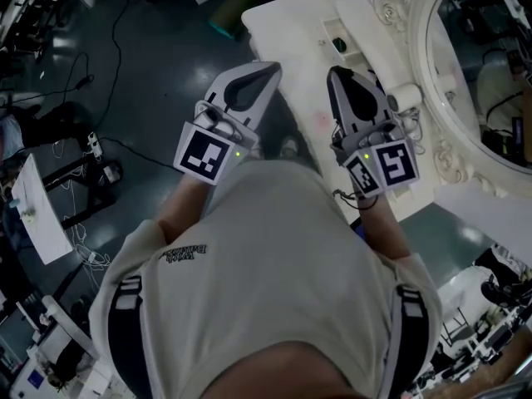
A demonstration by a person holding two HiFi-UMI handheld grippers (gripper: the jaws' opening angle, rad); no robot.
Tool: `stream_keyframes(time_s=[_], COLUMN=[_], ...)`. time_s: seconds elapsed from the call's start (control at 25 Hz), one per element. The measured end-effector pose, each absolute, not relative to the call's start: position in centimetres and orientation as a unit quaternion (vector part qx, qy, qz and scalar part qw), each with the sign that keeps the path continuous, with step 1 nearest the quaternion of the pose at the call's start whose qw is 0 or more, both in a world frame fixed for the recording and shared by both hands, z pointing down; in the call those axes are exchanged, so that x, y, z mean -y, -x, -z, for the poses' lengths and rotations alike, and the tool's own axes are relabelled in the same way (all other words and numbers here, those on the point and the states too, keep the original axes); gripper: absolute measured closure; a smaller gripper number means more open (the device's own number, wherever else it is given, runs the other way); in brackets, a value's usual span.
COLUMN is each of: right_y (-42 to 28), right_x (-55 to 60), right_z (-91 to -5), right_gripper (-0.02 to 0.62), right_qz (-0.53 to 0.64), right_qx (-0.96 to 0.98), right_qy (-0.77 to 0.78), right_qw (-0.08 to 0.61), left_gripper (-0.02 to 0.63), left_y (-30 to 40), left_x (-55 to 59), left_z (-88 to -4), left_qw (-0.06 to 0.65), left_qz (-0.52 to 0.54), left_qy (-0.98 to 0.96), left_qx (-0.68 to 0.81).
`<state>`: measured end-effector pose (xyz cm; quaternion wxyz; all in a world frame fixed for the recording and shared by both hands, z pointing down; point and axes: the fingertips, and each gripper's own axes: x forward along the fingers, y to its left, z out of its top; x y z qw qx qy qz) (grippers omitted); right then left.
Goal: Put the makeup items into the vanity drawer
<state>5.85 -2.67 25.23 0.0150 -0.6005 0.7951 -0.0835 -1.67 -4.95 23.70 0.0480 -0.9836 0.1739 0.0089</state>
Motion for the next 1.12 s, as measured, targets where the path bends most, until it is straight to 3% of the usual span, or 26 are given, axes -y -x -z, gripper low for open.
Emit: stream_keyframes(time_s=[0.72,1.12], right_y=[-6.2,-9.0], right_x=[2.6,4.2], right_z=[-24.7,-28.2], right_gripper=[0.591,0.589], right_qz=[0.081,0.108], right_qx=[-0.796,-0.781], right_qy=[0.600,0.614], right_qw=[0.013,-0.030], left_gripper=[0.595,0.595], left_y=[1.3,-2.0], left_x=[5.8,7.4], left_z=[-25.2,-28.0], left_qw=[0.001,0.001], left_qz=[0.001,0.029], left_qy=[0.987,0.990], left_qx=[-0.161,-0.137])
